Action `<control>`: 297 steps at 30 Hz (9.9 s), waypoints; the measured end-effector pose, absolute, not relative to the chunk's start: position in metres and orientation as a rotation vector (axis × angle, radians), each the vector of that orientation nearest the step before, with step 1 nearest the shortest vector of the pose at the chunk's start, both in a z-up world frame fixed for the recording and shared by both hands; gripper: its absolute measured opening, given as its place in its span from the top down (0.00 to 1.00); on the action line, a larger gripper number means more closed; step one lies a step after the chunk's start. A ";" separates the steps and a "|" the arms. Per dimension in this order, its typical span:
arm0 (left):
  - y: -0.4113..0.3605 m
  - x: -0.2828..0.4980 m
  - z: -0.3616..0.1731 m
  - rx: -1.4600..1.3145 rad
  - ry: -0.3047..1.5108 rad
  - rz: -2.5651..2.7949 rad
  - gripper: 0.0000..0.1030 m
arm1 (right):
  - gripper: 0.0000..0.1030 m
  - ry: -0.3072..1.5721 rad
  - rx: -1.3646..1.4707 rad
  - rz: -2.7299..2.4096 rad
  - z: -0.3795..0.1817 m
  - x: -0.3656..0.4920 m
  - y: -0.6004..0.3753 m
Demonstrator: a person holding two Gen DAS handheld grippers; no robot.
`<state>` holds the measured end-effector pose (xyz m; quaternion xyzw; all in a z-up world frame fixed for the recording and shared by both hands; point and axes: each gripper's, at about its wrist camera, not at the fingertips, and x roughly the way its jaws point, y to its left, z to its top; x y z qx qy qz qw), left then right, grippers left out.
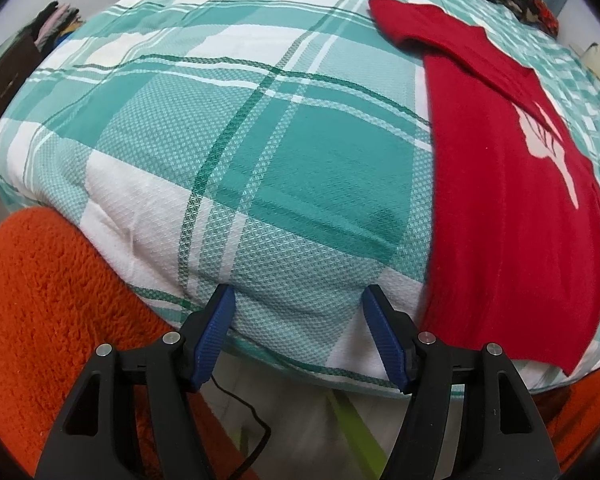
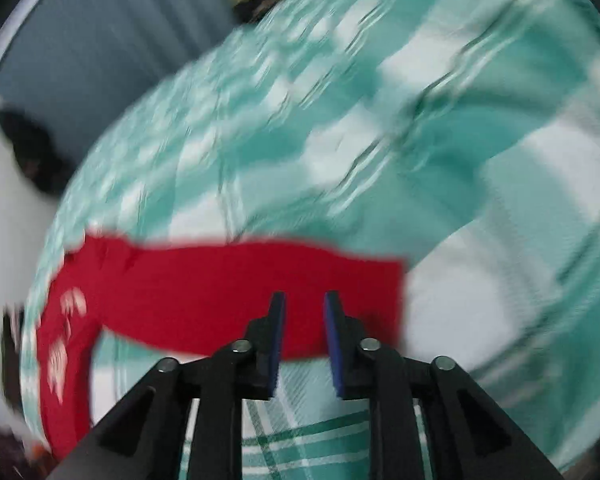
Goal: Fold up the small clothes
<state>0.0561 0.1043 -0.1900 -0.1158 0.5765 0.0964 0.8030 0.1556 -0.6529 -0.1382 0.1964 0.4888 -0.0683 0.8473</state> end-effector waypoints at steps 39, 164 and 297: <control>-0.090 0.356 -0.124 0.024 1.421 -0.161 0.92 | 0.37 0.703 0.218 -0.111 -0.085 0.044 -0.477; 0.015 0.136 -0.167 0.007 1.124 -0.198 0.35 | 0.44 1.207 -0.001 0.458 -0.188 0.160 -0.264; 0.121 0.112 -0.187 -0.126 0.945 0.206 0.07 | 0.96 1.123 0.291 0.255 -0.198 0.261 -0.350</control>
